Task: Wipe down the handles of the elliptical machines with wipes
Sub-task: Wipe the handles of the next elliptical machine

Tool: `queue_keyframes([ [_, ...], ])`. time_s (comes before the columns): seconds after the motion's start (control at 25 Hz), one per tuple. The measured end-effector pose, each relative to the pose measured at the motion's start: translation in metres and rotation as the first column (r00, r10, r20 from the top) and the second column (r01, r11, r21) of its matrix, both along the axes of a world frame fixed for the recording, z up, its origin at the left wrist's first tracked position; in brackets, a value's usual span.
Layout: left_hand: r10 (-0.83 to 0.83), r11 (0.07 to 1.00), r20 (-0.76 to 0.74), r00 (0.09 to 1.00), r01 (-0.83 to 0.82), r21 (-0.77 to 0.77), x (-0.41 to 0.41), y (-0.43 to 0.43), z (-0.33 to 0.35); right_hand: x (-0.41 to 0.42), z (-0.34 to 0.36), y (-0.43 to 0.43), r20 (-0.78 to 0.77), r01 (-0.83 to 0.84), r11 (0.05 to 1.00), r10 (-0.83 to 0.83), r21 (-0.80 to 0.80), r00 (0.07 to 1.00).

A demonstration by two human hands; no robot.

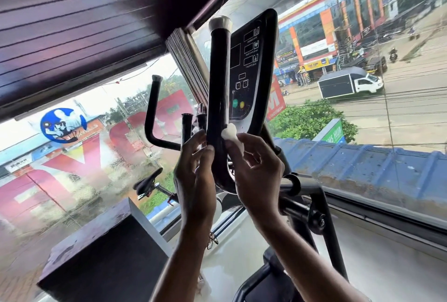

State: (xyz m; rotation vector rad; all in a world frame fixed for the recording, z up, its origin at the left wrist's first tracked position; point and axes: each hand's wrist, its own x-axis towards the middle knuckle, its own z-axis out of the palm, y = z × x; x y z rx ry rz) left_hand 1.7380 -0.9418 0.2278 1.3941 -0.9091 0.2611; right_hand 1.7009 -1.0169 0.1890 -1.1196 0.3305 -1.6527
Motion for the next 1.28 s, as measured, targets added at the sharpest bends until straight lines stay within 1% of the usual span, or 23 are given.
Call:
queue_keyframes([
  [0.08, 0.014, 1.0, 0.018, 1.0, -0.014, 0.004, -0.001, -0.003, 0.004, 0.005, 0.007, -0.002, 0.012, 0.043, 0.999, -0.043, 0.02, 0.999],
  [0.24, 0.026, 0.999, 0.057, 0.998, -0.027, 0.021, 0.002, -0.012, 0.017, 0.015, 0.074, -0.047, 0.034, 0.092, 0.994, -0.095, 0.063, 0.995],
  [0.32, 0.037, 0.999, 0.076, 0.996, -0.04, 0.036, 0.003, -0.017, 0.023, 0.013, 0.095, -0.067, 0.058, 0.103, 0.994, -0.105, 0.041, 0.993],
  [0.4, 0.059, 0.997, 0.105, 0.993, -0.064, 0.046, 0.004, -0.021, 0.028, 0.009, 0.086, -0.066, 0.061, 0.061, 0.998, -0.061, 0.002, 0.996],
  [0.48, 0.079, 0.995, 0.125, 0.989, -0.087, 0.055, 0.006, -0.023, 0.032, 0.007, 0.057, -0.052, 0.029, 0.005, 0.999, -0.004, -0.042, 1.0],
  [0.56, 0.088, 0.994, 0.124, 0.988, -0.095, 0.054, 0.007, -0.026, 0.034, 0.008, 0.044, -0.045, 0.013, 0.023, 0.996, -0.022, -0.084, 1.0],
  [0.64, 0.093, 0.994, 0.114, 0.989, -0.1, 0.054, 0.008, -0.027, 0.038, 0.016, 0.065, -0.062, 0.062, 0.044, 0.997, -0.04, -0.061, 0.997],
  [0.72, 0.083, 0.994, 0.114, 0.99, -0.09, 0.057, 0.009, -0.028, 0.039, 0.019, 0.101, -0.086, 0.089, 0.063, 0.998, -0.061, -0.028, 0.994],
  [0.76, 0.083, 0.994, 0.115, 0.99, -0.089, 0.056, 0.01, -0.028, 0.04, 0.019, 0.112, -0.095, 0.086, 0.087, 0.995, -0.082, -0.05, 0.993],
  [0.84, 0.085, 0.994, 0.124, 0.989, -0.093, 0.061, 0.01, -0.027, 0.04, 0.018, 0.108, -0.1, 0.057, 0.119, 0.984, -0.112, -0.133, 0.992],
  [0.92, 0.087, 0.993, 0.137, 0.987, -0.097, 0.063, 0.01, -0.026, 0.042, 0.014, 0.082, -0.089, 0.023, 0.05, 0.978, -0.046, -0.205, 0.999],
  [1.0, 0.085, 0.993, 0.148, 0.985, -0.097, 0.072, 0.01, -0.027, 0.045, 0.01, 0.066, -0.077, 0.024, 0.017, 0.972, -0.011, -0.236, 1.0],
  [1.08, 0.084, 0.993, 0.135, 0.987, -0.093, 0.066, 0.011, -0.029, 0.047, 0.014, 0.079, -0.085, 0.059, 0.061, 0.976, -0.05, -0.209, 0.997],
  [1.16, 0.088, 0.994, 0.124, 0.988, -0.094, 0.05, 0.013, -0.031, 0.049, 0.022, 0.11, -0.105, 0.062, 0.118, 0.983, -0.11, -0.141, 0.992],
  [1.24, 0.09, 0.994, 0.109, 0.99, -0.095, 0.048, 0.014, -0.031, 0.048, 0.025, 0.135, -0.122, 0.064, 0.077, 0.995, -0.072, -0.063, 0.995],
  [1.28, 0.087, 0.994, 0.106, 0.99, -0.093, 0.052, 0.014, -0.031, 0.048, 0.027, 0.137, -0.126, 0.066, 0.064, 0.997, -0.061, -0.049, 0.996],
])
